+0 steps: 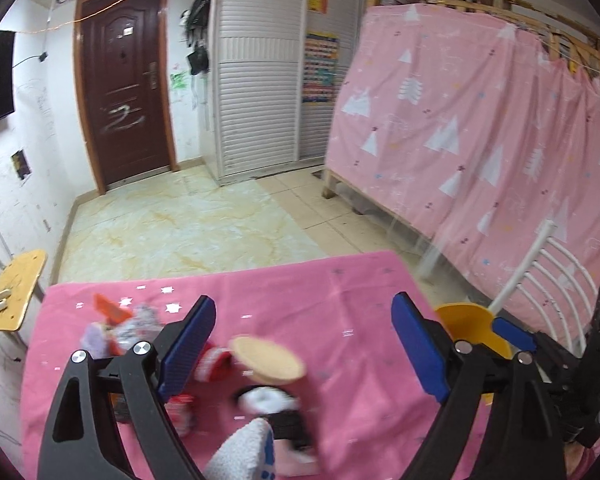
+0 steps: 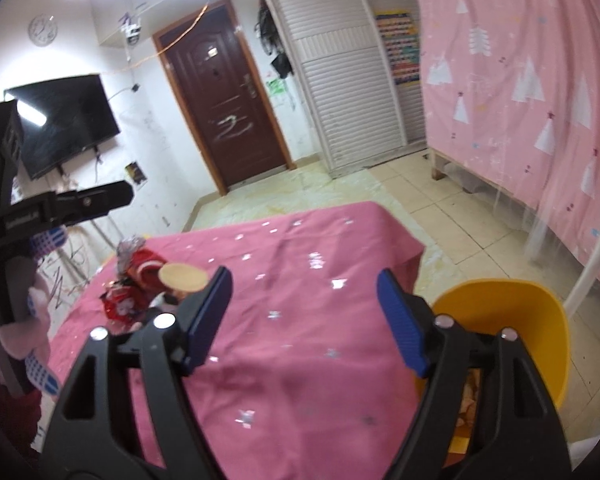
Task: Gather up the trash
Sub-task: 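Return the left gripper to the table over the clutter, then grasp the red candy bag with the left gripper while the right gripper grasps the black-white toy, then carry the red candy bag to the yellow bin and open the left gripper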
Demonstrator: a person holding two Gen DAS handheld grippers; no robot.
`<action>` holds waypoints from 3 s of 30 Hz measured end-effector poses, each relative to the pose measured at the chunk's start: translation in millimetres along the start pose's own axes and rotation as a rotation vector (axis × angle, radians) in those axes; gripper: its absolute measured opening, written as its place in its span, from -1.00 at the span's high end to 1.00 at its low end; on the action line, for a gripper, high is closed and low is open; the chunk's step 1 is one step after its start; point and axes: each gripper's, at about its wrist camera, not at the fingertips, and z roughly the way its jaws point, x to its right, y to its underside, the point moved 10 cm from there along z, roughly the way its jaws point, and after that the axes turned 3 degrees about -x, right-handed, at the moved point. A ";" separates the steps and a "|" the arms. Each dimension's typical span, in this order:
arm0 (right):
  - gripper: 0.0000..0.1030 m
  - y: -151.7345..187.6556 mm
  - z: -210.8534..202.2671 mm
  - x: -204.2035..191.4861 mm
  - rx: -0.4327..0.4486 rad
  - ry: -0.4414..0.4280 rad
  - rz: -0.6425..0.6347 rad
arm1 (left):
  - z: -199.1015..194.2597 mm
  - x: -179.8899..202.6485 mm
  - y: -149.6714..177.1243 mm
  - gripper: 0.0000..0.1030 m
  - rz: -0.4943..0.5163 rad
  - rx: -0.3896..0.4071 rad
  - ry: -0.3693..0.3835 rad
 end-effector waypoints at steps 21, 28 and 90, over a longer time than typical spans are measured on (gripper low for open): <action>-0.49 25.3 61.1 -108.3 -0.175 -0.115 -0.158 | -15.4 -152.5 64.9 -0.62 -0.063 -0.075 -0.028; -0.49 41.5 74.5 -131.3 -0.234 -0.151 -0.178 | -19.5 -130.7 93.3 -0.62 -0.002 -0.078 0.032; 0.26 18.7 -14.5 -8.0 -0.025 -0.086 0.013 | -17.3 13.5 72.4 0.98 0.126 -0.061 0.121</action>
